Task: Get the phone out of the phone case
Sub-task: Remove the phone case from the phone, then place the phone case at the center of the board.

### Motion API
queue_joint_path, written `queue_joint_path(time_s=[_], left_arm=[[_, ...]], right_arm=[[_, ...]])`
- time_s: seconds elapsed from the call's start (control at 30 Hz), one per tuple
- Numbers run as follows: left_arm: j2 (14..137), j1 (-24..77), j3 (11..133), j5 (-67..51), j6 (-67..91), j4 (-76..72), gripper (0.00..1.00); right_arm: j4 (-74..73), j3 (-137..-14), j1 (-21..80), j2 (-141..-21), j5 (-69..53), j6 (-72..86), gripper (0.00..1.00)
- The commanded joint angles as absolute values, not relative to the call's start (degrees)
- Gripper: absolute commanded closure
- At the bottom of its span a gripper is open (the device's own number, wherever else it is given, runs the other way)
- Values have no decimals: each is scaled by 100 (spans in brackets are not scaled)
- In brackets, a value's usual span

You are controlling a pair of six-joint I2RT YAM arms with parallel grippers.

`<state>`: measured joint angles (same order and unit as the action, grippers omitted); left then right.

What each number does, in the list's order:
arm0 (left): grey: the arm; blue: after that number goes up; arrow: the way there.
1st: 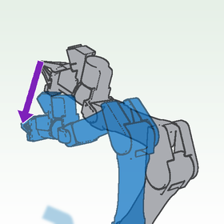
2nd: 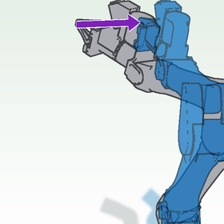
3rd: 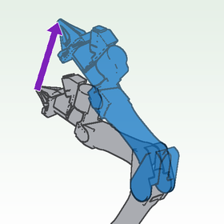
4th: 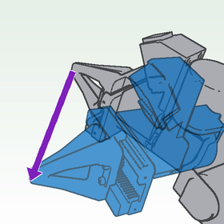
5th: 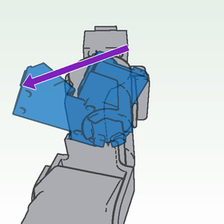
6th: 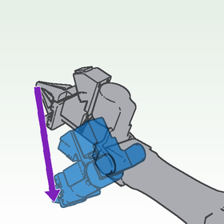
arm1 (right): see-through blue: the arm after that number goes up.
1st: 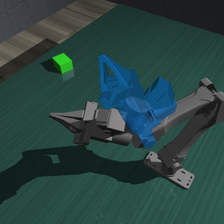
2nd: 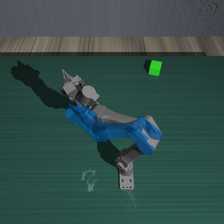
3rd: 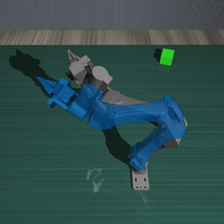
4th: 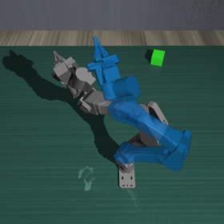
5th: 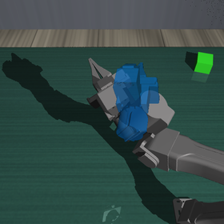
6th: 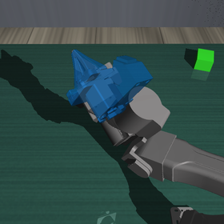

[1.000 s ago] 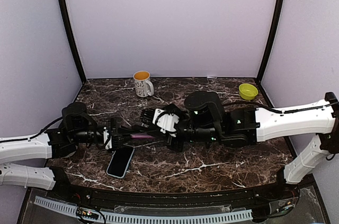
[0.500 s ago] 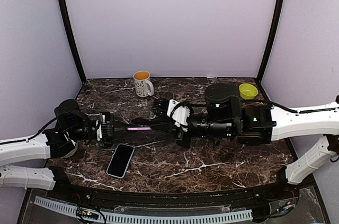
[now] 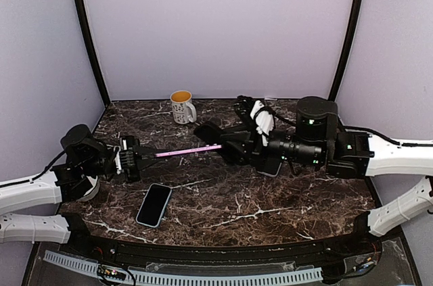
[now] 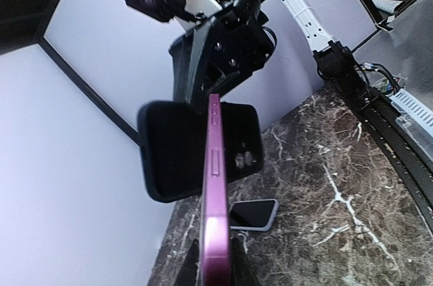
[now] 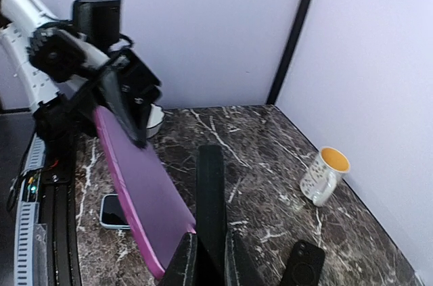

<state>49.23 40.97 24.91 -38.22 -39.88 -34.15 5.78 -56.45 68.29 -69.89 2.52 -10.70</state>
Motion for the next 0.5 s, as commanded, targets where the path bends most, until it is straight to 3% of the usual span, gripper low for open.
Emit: queue_joint_path(time_s=[0.0,0.17,0.47], left_arm=[[4637,4039,2770,-3627,-4338,-4153,100],[4678,4039,2843,-3572,-4622,-3723,100],[4824,4040,2917,-3598,-4718,-3423,100]], right_arm=[[789,-5137,6511,-6410,1425,-284,100],[398,-4825,5737,-5915,1753,800,100],[-711,-4480,3960,-5653,837,2591,100]])
